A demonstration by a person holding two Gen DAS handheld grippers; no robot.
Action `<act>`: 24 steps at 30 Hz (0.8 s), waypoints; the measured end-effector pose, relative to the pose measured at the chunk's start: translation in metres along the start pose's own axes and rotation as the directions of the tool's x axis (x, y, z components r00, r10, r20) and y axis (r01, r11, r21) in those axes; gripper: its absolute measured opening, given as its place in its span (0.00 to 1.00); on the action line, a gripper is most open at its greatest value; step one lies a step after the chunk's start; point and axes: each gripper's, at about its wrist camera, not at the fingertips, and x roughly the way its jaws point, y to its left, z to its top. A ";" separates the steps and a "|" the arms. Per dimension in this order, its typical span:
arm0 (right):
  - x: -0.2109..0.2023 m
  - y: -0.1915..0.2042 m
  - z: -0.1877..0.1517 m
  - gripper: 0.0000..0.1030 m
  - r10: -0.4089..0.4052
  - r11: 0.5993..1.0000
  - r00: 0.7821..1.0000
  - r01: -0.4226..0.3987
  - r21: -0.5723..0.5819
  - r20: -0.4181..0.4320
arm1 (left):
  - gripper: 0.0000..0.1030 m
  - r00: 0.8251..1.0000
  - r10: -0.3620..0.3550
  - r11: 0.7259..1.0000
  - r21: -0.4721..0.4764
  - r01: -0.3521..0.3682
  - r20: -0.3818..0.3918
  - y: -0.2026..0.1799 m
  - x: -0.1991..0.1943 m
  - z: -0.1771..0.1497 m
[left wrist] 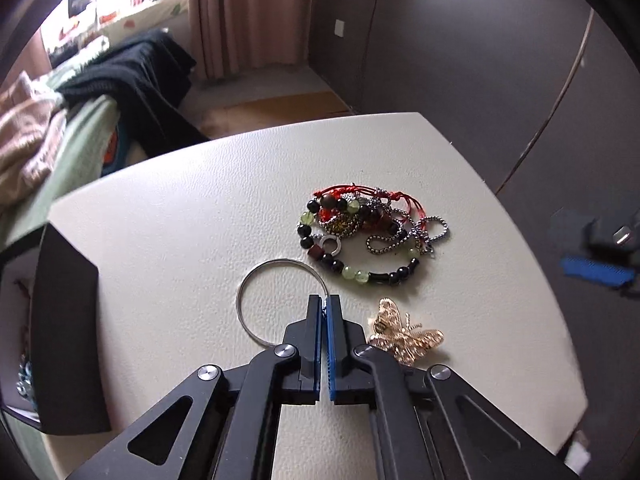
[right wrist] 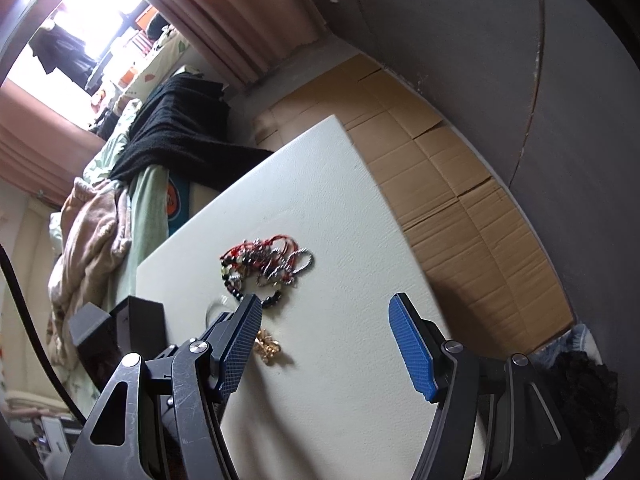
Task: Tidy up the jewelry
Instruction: 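Close the left gripper on the silver bangle and lift it, then drop the silver bangle in the box with left while right places the butterfly brooch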
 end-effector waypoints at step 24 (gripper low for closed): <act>0.072 0.071 -0.031 0.56 -0.120 0.958 0.989 0.094 -0.270 -0.082 | 0.01 0.978 -0.081 0.979 -0.170 0.114 0.194 0.068 -0.093 0.005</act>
